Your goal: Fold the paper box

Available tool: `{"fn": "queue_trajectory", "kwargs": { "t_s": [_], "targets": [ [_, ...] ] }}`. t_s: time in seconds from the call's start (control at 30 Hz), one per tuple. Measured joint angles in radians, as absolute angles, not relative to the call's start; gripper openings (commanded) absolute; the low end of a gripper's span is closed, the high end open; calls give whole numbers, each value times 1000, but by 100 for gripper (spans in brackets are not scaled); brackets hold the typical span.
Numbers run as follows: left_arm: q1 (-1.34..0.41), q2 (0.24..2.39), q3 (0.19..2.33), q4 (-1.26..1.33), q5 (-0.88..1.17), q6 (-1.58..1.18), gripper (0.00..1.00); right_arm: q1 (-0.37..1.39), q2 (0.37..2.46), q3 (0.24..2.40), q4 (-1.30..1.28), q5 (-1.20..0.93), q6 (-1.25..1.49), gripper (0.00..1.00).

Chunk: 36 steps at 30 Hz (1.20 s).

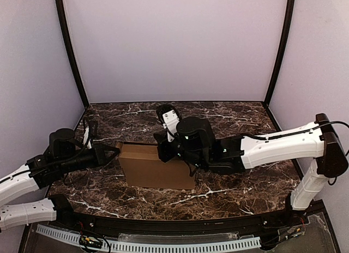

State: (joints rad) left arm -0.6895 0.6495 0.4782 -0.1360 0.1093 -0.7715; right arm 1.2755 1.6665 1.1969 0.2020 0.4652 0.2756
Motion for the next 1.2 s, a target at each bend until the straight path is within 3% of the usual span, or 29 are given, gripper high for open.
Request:
{"fn": "queue_trajectory", "kwargs": {
  "t_s": [0.53, 0.83, 1.07, 1.2],
  "targets": [
    [-693, 638, 480, -190, 104, -798, 26, 1276, 1663, 1143, 232, 384, 400, 0],
    [-693, 611, 530, -305, 170, -786, 30, 1283, 1662, 1077, 276, 377, 471, 0],
    [-693, 595, 636, -381, 211, -752, 29, 1285, 1668, 1039, 311, 379, 511, 0],
    [-693, 625, 722, -402, 225, -717, 17, 1287, 1669, 1027, 328, 378, 519, 0]
  ]
}}
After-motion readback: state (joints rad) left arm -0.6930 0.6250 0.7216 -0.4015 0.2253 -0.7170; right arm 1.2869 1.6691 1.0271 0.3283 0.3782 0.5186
